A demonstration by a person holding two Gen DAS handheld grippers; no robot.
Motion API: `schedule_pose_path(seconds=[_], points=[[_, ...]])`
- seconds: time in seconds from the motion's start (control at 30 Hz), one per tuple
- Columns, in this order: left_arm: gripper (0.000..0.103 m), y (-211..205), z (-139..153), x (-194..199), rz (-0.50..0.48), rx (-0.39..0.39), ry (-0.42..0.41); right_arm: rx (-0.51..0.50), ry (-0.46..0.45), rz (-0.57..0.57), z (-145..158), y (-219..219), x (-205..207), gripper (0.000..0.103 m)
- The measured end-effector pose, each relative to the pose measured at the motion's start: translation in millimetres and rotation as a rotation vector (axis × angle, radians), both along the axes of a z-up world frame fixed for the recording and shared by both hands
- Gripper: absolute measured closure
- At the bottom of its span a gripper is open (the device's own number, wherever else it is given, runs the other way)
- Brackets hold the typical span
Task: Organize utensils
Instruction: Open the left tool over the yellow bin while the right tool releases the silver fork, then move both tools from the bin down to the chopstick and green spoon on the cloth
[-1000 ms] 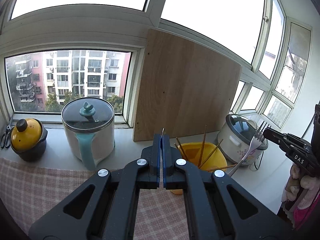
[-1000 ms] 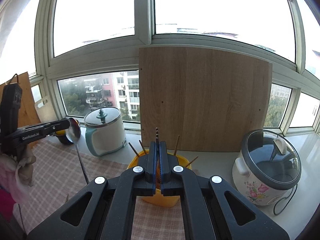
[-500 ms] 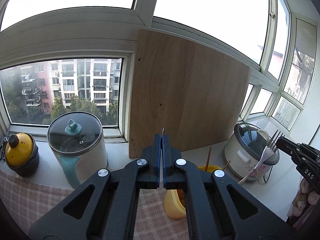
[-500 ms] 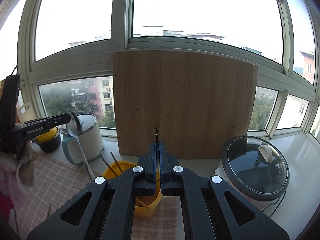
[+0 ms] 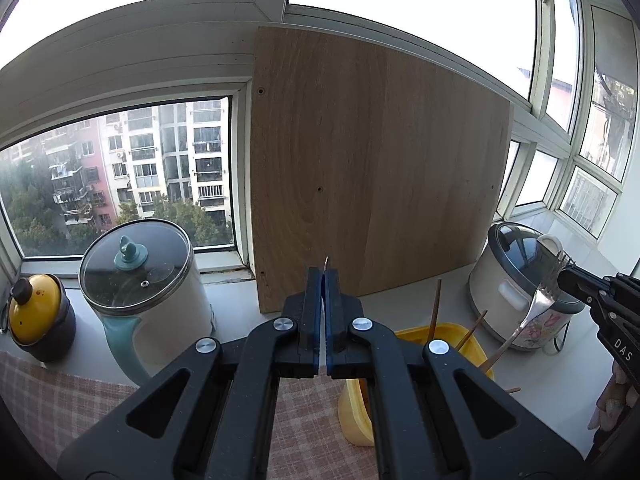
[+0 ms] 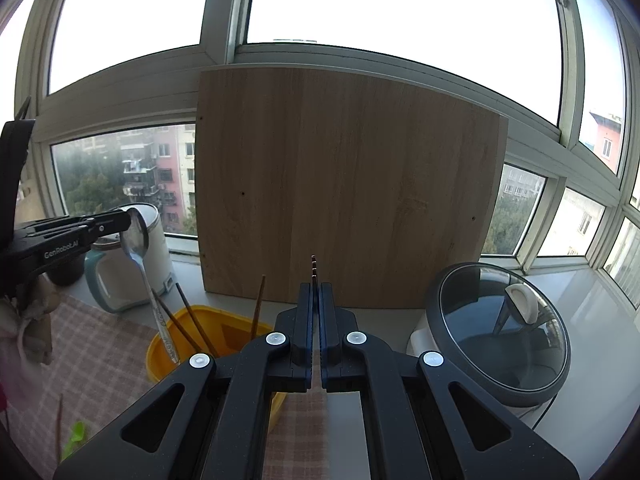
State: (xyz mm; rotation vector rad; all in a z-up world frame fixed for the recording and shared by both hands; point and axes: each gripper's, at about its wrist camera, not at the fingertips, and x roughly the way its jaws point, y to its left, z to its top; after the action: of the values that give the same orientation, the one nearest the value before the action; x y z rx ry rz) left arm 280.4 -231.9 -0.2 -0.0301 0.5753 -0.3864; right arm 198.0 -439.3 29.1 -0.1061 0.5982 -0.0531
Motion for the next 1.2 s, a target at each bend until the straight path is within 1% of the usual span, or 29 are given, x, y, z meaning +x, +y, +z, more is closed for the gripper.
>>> schedule_pose_path(seconds=[0.3,0.47,0.5,0.57,0.6,0.63,0.67,0.73,1.13,1.2], points=[[0.103,-6,-11,-4,-0.050,-0.008,0.044,0.026,0.055,0.023,-18,7,4,0.102],[0.103,-6,-16,-5,-0.074,-0.032,0.086,0.046,0.088,0.038,-24,12,4,0.100],[0.102,-7,-17,-5,-0.078,-0.035,0.094,0.050,0.091,0.039,-24,13,4,0.100],[0.095,-6,-18,-8,-0.076,-0.036,0.096,0.056,0.088,0.038,-24,14,3,0.099],[0.087,-6,-18,-9,-0.076,-0.036,0.096,0.058,0.087,0.036,-23,14,2,0.098],[0.078,-5,-17,-10,-0.077,-0.036,0.098,0.060,0.086,0.034,-22,14,1,0.089],[0.074,-5,-17,-11,-0.077,-0.036,0.098,0.064,0.083,0.034,-21,14,0,0.071],[0.072,-4,-16,-14,-0.076,-0.034,0.095,0.066,0.070,0.033,-19,15,-3,0.055],[0.072,12,-11,-32,-0.065,-0.035,0.090,0.050,0.070,0.041,-14,28,-21,0.055],[0.072,15,-10,-37,-0.064,-0.034,0.089,0.046,0.069,0.043,-13,30,-25,0.047]])
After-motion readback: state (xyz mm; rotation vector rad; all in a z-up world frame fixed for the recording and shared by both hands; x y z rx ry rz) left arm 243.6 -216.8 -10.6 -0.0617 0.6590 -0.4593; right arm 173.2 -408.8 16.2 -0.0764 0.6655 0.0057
